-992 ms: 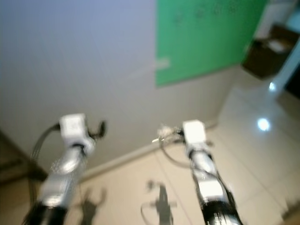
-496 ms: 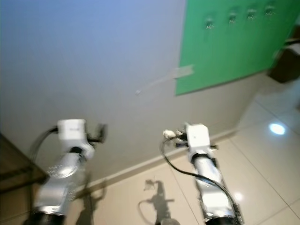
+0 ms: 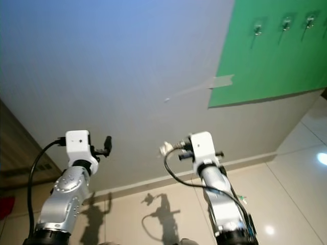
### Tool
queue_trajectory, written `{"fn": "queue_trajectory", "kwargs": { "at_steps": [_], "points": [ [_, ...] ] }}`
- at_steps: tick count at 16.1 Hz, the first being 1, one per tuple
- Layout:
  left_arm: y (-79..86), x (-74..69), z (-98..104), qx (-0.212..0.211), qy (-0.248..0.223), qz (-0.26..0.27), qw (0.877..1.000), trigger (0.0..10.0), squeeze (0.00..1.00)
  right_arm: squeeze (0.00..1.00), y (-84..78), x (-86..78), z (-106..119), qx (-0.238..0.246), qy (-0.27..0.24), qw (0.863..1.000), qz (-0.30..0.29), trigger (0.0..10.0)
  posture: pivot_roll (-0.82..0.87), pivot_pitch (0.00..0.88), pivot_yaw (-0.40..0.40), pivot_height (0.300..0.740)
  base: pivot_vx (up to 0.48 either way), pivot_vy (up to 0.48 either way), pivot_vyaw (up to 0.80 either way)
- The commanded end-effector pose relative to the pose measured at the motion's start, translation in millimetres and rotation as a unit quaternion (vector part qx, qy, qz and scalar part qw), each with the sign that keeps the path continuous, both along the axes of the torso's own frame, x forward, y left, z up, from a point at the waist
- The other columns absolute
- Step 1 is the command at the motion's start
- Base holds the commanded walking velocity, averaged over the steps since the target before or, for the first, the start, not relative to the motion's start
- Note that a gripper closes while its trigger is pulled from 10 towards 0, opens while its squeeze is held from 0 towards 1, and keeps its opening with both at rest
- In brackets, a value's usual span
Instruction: Hang keys on a hook
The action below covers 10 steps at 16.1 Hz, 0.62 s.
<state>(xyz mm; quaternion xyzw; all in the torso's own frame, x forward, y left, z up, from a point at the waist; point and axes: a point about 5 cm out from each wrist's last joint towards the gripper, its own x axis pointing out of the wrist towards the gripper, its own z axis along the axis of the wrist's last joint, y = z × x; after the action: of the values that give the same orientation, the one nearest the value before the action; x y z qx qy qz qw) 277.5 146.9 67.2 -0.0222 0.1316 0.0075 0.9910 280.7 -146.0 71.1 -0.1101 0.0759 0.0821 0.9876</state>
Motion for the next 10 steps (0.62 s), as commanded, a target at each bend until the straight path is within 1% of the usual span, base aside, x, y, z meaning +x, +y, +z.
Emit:
{"fn": "queue_trajectory", "kwargs": {
  "at_steps": [1, 3, 6, 10],
  "points": [
    [-6.2, 1.4, 2, 0.007, 0.003, -0.010, 1.000, 10.0, 0.00, 0.00, -3.9, 1.8, -2, -0.007, 0.008, 1.000, 0.000, 0.0, -0.13, 0.000, 0.034, 0.723, 0.000, -0.461, 0.00],
    [-7.0, 2.2, 2, 0.014, 0.007, -0.008, 1.000, 10.0, 0.00, 0.00, -3.3, 3.0, -2, -0.006, 0.010, 1.000, 0.003, 0.0, -0.13, 0.000, 0.031, 0.723, 0.000, -0.463, 0.00],
    [-4.1, 2.9, 0, 0.011, 0.017, 0.011, 1.000, 10.0, 0.00, 0.00, 3.6, 4.4, -1, -0.006, 0.012, 1.000, 0.023, 0.0, -0.12, 0.000, 0.025, 0.723, 0.000, -0.445, 0.00],
    [-1.8, 2.7, 1, 0.009, 0.016, 0.018, 1.000, 10.0, 0.00, 0.00, 8.3, 3.6, -5, -0.008, 0.016, 0.999, 0.033, 0.0, -0.11, 0.000, 0.020, 0.723, 0.303, -0.369, 0.00]
  ]
}}
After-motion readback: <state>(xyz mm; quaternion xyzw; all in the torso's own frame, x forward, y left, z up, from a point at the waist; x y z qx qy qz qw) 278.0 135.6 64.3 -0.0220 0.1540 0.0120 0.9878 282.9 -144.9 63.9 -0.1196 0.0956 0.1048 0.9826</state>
